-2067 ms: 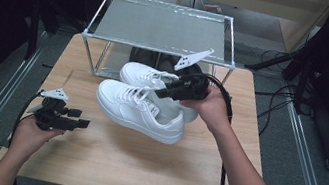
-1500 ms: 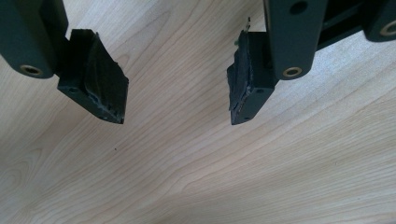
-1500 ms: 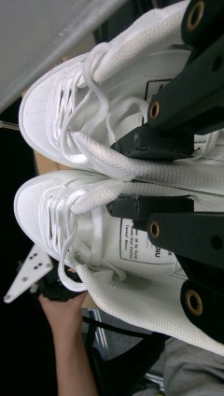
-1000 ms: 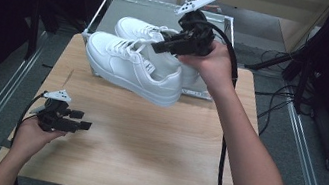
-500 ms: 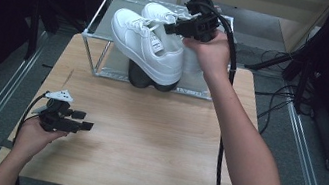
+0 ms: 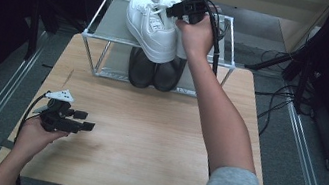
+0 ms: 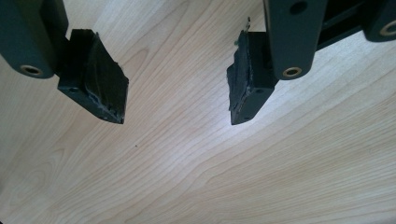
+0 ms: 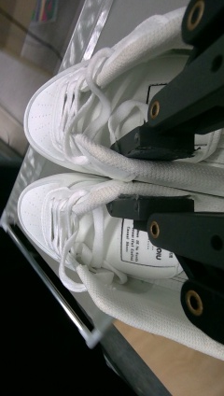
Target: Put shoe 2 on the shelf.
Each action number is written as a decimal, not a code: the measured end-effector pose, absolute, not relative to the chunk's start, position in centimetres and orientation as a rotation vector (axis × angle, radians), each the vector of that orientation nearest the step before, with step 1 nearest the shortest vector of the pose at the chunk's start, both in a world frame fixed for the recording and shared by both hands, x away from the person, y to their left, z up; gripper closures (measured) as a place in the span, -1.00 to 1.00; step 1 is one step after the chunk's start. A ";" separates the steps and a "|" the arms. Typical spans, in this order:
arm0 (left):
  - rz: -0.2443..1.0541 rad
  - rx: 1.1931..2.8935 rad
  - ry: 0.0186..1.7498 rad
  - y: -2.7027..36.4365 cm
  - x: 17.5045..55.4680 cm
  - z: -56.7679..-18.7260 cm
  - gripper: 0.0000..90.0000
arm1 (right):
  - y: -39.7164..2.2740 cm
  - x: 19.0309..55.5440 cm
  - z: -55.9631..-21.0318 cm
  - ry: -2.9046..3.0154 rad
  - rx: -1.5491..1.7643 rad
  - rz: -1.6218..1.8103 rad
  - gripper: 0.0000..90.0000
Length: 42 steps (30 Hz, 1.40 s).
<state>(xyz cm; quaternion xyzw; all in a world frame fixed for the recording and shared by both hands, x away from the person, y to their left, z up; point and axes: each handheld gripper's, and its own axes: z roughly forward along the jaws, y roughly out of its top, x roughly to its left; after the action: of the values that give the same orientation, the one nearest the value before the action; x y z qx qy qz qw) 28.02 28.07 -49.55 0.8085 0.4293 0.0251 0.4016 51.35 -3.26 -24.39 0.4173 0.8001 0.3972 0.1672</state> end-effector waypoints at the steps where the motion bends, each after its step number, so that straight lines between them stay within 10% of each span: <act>1: 0.063 2.044 1.085 28.1 28.0 -49.5 -0.15 | -3.3 51.3 -24.4 2.277 1.187 1.130 0.68; 28: 0.053 2.033 1.041 28.2 28.1 -49.2 -0.16 | 3.3 56.3 -26.9 1.866 1.589 0.960 0.63; 42: 0.046 2.073 1.017 27.2 28.8 -49.3 -0.16 | 2.3 55.8 -27.8 1.885 1.587 1.035 0.26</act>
<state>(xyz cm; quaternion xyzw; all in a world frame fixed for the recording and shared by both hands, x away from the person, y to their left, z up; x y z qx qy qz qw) 28.77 27.23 -49.28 0.8210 0.4027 0.0183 0.4042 55.78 2.33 -27.79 0.5775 0.6861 0.3765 0.2324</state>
